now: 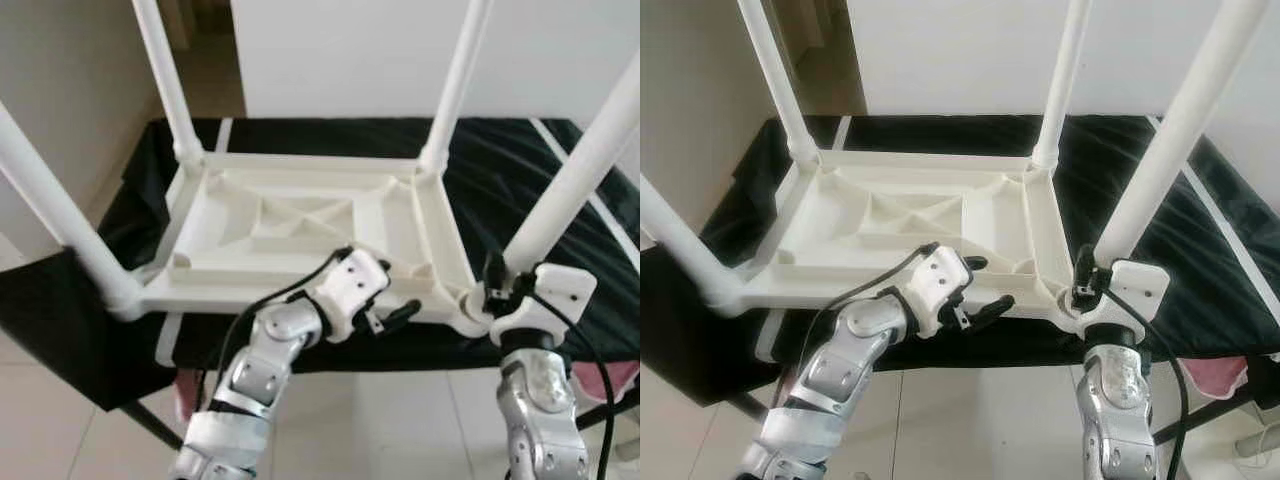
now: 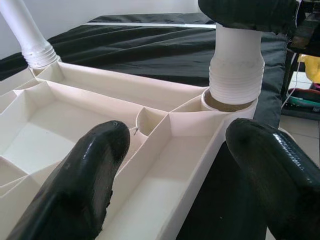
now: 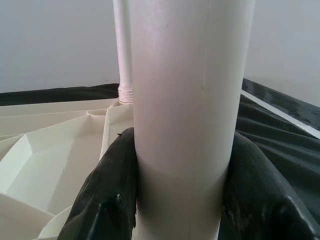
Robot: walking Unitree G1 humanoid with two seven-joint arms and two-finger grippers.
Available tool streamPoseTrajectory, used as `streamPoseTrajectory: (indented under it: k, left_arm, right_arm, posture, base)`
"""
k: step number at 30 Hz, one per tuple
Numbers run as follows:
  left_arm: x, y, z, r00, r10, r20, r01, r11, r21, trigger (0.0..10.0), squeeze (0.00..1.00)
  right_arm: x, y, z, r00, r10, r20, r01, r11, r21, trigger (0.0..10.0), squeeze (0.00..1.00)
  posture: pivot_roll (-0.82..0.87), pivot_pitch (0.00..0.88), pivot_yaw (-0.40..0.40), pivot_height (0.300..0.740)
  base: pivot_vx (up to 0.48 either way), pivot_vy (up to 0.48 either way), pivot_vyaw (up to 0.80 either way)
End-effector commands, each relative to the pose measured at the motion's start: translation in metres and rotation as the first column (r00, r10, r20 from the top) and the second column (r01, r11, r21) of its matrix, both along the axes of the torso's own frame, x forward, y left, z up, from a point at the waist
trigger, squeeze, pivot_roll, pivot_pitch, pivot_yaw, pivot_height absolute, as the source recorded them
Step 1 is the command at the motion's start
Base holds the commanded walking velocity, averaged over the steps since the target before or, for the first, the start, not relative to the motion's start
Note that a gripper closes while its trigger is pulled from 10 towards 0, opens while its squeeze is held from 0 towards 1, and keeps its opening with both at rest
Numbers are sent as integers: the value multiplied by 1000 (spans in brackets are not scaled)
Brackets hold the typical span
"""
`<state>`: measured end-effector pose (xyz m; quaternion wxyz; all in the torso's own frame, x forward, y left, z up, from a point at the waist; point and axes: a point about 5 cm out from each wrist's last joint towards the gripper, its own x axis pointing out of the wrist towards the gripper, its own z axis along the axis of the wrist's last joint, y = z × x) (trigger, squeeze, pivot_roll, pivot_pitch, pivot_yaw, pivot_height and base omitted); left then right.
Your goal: Building children table
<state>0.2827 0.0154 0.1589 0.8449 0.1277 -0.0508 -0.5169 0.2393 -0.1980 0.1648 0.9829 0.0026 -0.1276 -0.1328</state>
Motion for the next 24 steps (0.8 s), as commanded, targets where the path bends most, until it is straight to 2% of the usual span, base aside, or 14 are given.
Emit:
streamPoseTrajectory:
  k: [1,12,19,24]
  left_arm:
    - [2,3,-1,999,46,1,-46,999,3,10000,0]
    - [-1,3,0,999,33,-15,-33,999,-2,10000,0]
    - [-19,3,-4,989,-138,-56,138,990,-2,10000,0]
    - [-28,2,-3,977,-212,-36,212,977,8,10000,0]
  right_arm:
    - [1,-2,-4,1000,1,-18,0,1000,10,10000,0]
    - [-5,9,-19,993,108,-49,-108,994,-2,10000,0]
    - [-7,11,-30,988,137,-78,-137,991,5,10000,0]
    - [-6,10,-31,987,139,-75,-138,990,12,10000,0]
  posture:
    - [-56,41,12,740]
    - [-52,53,8,740]
    - [-49,56,5,740]
    - [-50,56,4,740]
  base:
    - [0,0,0]
    - [0,0,0]
    - [0,0,0]
    - [0,0,0]
